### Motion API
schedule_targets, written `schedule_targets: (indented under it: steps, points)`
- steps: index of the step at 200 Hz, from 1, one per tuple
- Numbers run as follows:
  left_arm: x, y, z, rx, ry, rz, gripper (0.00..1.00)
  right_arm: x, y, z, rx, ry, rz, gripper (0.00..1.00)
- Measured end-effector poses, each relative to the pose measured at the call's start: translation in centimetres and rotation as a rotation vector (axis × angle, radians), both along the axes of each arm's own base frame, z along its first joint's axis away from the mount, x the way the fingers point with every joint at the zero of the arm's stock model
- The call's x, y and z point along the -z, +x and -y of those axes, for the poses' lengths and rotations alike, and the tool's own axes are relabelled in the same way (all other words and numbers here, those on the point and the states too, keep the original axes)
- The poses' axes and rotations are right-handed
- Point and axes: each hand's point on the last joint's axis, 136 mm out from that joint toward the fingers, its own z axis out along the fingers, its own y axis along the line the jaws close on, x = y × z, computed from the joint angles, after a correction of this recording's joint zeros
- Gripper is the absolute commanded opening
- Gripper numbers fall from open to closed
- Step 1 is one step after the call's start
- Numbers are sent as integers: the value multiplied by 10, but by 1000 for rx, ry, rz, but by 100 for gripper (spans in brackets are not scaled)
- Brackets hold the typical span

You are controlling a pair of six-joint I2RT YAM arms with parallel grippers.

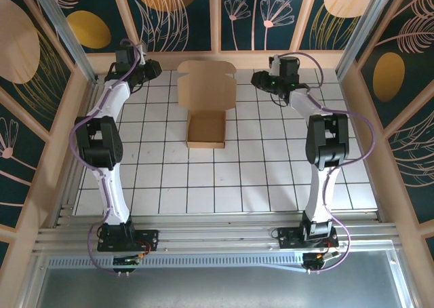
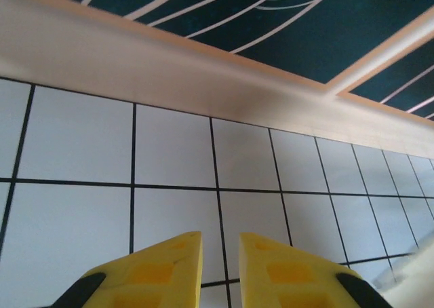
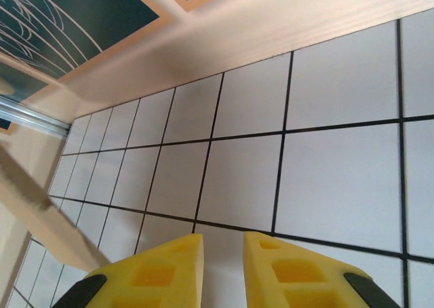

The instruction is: Fold the paper box

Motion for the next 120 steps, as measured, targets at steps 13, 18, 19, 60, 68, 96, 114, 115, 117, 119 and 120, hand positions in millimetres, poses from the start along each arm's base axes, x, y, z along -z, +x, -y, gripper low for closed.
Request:
schedule_targets:
  steps: [13, 18, 19, 60, 68, 96, 114, 115, 117, 119, 120]
  points:
    - [21, 5, 5, 16, -26, -54, 21, 8, 4, -12, -19, -4, -23, 22]
    - [31, 6, 8, 29, -40, -81, 21, 11, 4, -17, -30, -5, -32, 21]
    - [33, 6, 8, 31, -42, -85, 21, 12, 4, -19, -32, -6, -37, 21]
    - [84, -12, 32, 128, -160, -257, 20, 21, -10, -62, -112, -16, -87, 19]
    - [86, -17, 36, 146, -182, -272, 20, 21, -13, -69, -124, -16, -89, 19]
    - [89, -33, 51, 195, -263, -308, 20, 25, -20, -79, -135, -29, -106, 18]
    - [89, -47, 61, 204, -300, -330, 20, 30, -20, -78, -115, -46, -116, 17]
    - [89, -48, 61, 204, -301, -330, 20, 30, -20, -77, -113, -48, -116, 17]
    - [88, -49, 62, 203, -305, -333, 20, 31, -20, -77, -111, -50, -117, 17]
    - [89, -51, 63, 201, -308, -336, 20, 32, -20, -77, -108, -53, -118, 17]
    - [89, -52, 63, 201, -308, -336, 20, 32, -20, -77, -106, -55, -119, 17]
